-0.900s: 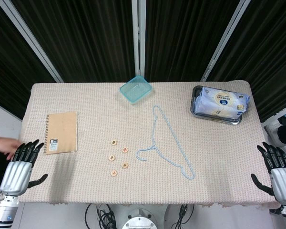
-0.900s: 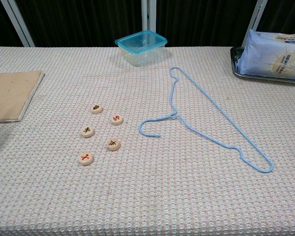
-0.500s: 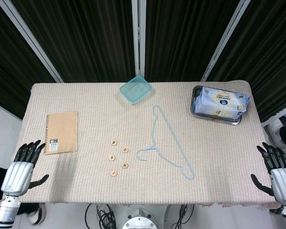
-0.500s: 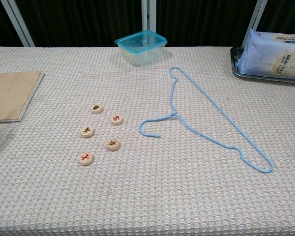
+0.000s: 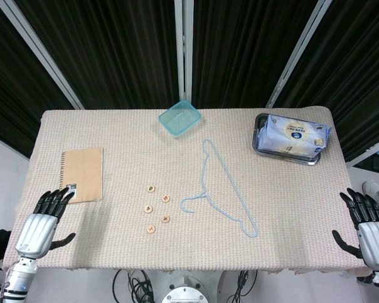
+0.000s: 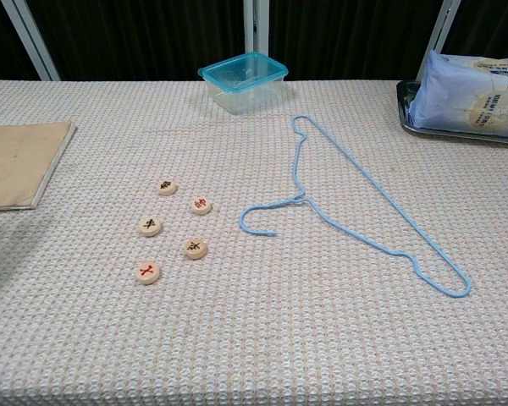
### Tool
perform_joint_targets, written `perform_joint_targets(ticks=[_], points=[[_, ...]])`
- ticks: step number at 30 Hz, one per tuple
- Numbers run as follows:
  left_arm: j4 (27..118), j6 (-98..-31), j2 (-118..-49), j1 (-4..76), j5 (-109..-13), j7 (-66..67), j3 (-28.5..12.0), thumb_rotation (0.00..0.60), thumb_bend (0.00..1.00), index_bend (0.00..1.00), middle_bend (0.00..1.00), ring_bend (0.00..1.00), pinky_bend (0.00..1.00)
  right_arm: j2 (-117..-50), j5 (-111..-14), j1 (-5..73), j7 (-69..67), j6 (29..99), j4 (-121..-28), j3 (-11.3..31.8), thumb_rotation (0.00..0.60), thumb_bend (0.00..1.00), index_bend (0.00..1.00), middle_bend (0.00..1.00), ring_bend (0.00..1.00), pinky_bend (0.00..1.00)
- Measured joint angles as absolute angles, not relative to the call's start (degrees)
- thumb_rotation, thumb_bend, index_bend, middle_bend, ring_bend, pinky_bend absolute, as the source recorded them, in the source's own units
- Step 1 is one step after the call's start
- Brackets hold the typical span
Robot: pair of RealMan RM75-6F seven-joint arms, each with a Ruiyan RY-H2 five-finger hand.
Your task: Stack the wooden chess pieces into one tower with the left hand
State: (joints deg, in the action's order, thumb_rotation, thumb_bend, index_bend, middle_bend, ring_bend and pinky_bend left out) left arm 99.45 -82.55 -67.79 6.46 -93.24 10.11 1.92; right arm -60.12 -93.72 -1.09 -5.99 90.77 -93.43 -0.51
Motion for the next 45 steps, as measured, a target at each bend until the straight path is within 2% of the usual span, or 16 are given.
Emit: perform_joint_targets(ticks=[7,14,20,23,34,45], points=[[100.0,-81.2,-69.6,6.8,-93.5,11.9,2.7,0.600,0.16,0.10,0.03,0.00,0.00,-60.0,-93.7,-1.0,-6.3,90.4,-93.4,-0.6,0.600,0.25,0.00,0.00,0.00,0.00],[99.4,-78.1,-74.1,8.4,-97.2,12.9,4.5,0.600,0.15,0.18,0.07,0.00,0.00,-59.9,-93.6,-0.8,-6.7,90.1,-93.2,-0.7,0.600,0.25,0.00,0.00,0.00,0.00],[97.2,-78.2,-78.5,10.2,-103.1,13.0,5.0,0.600,0.16,0.29,0.12,0.00,0.00,-59.8,-94.0,-1.0,-7.4,90.4,-93.0,-0.9,0.600,0.25,0.00,0.00,0.00,0.00],[96.4,-77.4,-80.3,12.2,-105.6,12.4,5.0,0.600,0.16,0.31,0.13,0.00,0.00,-59.8,-94.3,-1.0,-7.4,90.3,-93.0,-1.1,0.600,0.25,0.00,0.00,0.00,0.00],[95.7,-66.2,-83.7,20.8,-103.6,18.7,0.8,0.600,0.16,0.33,0.13,0.00,0.00,-59.5,-94.9,-1.5,-8.3,91.4,-92.8,-1.5,0.600,0.25,0.00,0.00,0.00,0.00],[95.6,-57.3,-85.6,26.0,-95.9,25.6,-1.6,0.600,0.16,0.35,0.11,0.00,0.00,-58.8,-94.2,-1.8,-9.8,91.8,-92.9,-1.2,0.600,0.25,0.00,0.00,0.00,0.00]])
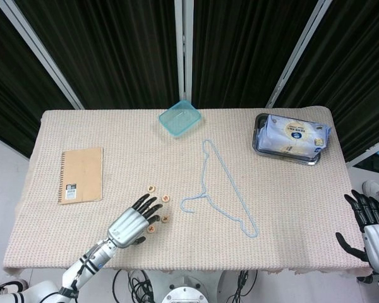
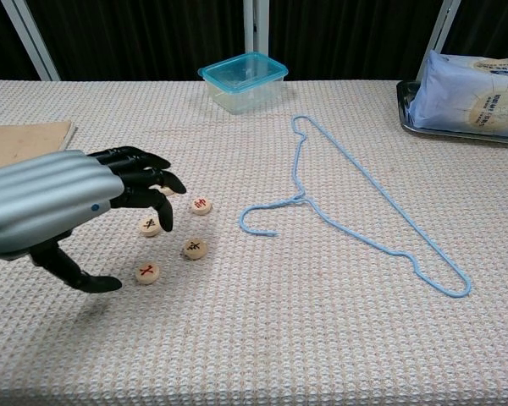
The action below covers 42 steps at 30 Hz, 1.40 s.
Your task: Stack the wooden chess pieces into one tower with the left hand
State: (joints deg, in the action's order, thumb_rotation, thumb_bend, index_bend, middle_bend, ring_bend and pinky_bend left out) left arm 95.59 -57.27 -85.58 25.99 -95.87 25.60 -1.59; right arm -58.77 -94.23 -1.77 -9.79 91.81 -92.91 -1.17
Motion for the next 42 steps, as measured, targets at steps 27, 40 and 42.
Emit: perform_joint_targets(ticks=[27,40,42], points=[[93.0,-55.4,-87.7,29.6,-91.0,29.7,0.8,0.600,0.20,0.41,0.10,0.00,0.00,-58.3,-94.3,-1.9,-11.2,91.8,-92.6,-1.2,0.600,0.25,0.00,0.00,0.00,0.00],[91.9,-55.3,-88.1,31.3,-89.5,28.6,0.8,0.600,0.26,0.43,0.10,0.00,0.00,-58.0,-94.2,-1.8,-11.1,91.3,-92.8,-1.3,0.600,0.25,0.00,0.00,0.00,0.00],[92.0,-55.2,-88.1,31.4,-89.3,28.7,0.9,0.600,0.27,0.44,0.10,0.00,0.00,-58.1,-94.1,-1.8,-11.1,91.2,-92.7,-1.3,0.600,0.25,0.00,0.00,0.00,0.00]])
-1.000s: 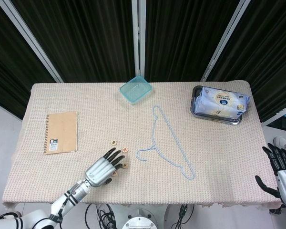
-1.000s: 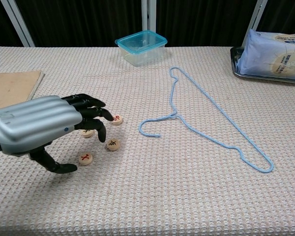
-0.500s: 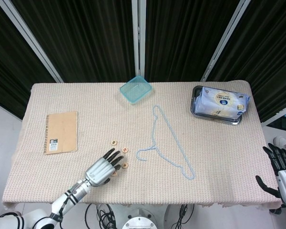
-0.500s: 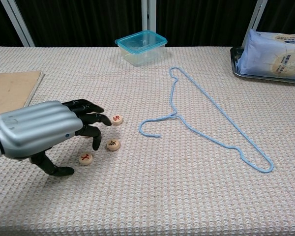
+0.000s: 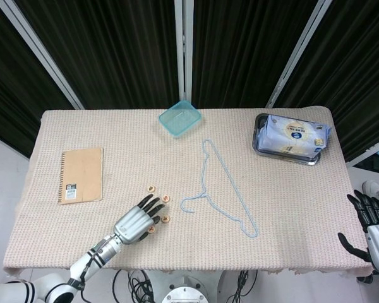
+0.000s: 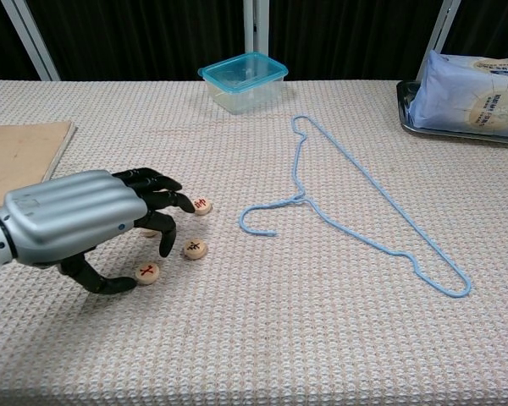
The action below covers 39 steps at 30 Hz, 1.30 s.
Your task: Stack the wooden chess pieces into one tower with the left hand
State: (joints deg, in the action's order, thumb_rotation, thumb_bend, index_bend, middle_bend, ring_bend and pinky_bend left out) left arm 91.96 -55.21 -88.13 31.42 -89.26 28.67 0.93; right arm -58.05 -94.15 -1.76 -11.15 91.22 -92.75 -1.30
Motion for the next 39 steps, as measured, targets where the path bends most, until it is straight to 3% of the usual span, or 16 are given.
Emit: perform_joint_targets(ticks=[28,39], points=[[91.5,-55.1,-88.8,32.9,-87.2,28.6,2.1,0.600,0.31,0.50,0.10,0.00,0.00,-57.8,-94.0,-1.6,-11.5,90.8,-92.7,-1.3,0.600,0.25,0.00,0.00,0.00,0.00],[94.0,-57.6,-85.7,32.5,-87.0,27.3,1.6,0.600,0.31,0.50,0.10,0.00,0.00,-57.9,-93.9,-1.6,-11.3,90.6,-92.7,-1.3,0.600,0.25,0.00,0.00,0.00,0.00]])
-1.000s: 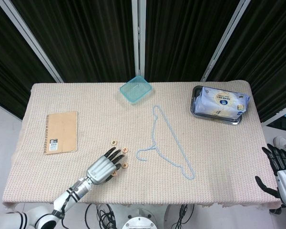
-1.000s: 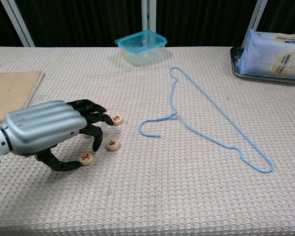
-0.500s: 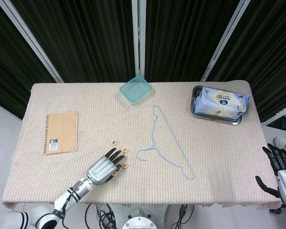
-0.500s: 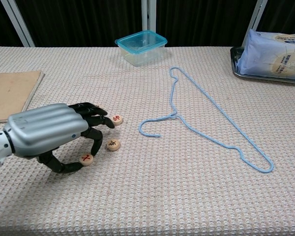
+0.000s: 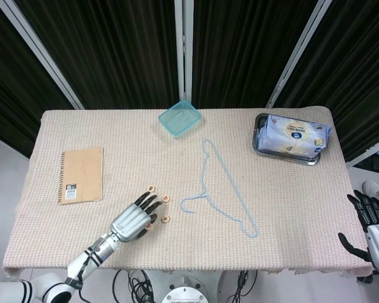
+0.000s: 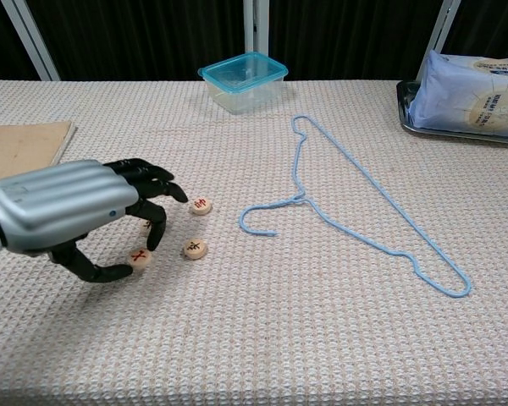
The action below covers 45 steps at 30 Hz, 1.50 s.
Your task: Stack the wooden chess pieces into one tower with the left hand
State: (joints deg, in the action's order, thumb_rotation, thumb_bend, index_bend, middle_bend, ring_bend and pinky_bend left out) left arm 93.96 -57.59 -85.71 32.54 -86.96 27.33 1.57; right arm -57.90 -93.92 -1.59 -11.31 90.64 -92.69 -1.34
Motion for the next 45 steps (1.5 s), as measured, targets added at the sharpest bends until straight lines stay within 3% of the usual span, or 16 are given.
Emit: perform_joint_targets(ticks=[7,21,45], points=[[94.6,-58.0,-83.9,32.9,-84.7,25.6,-0.4,0.600,0.31,0.50,0.10,0.00,0.00,-58.1,-94.0,-1.4,-10.6,90.2,-92.9,-1.4,0.600,0.25,0.00,0.00,0.00,0.00],[90.2,-56.3,-88.5,35.6,-80.0,27.9,-3.5,0.600,0.31,0.50,0.11,0.00,0.00,-58.0,-92.9,-1.1,-11.2,89.2,-92.7,-1.2,0.600,0.25,0.00,0.00,0.00,0.00],[89.0,-55.4,-89.5,36.9,-75.4,30.4,-2.8,0.600,0.31,0.49,0.11,0.00,0.00,-57.9,-92.2,-0.7,-11.7,88.3,-92.5,-1.0,0.600,0.25,0.00,0.00,0.00,0.00]])
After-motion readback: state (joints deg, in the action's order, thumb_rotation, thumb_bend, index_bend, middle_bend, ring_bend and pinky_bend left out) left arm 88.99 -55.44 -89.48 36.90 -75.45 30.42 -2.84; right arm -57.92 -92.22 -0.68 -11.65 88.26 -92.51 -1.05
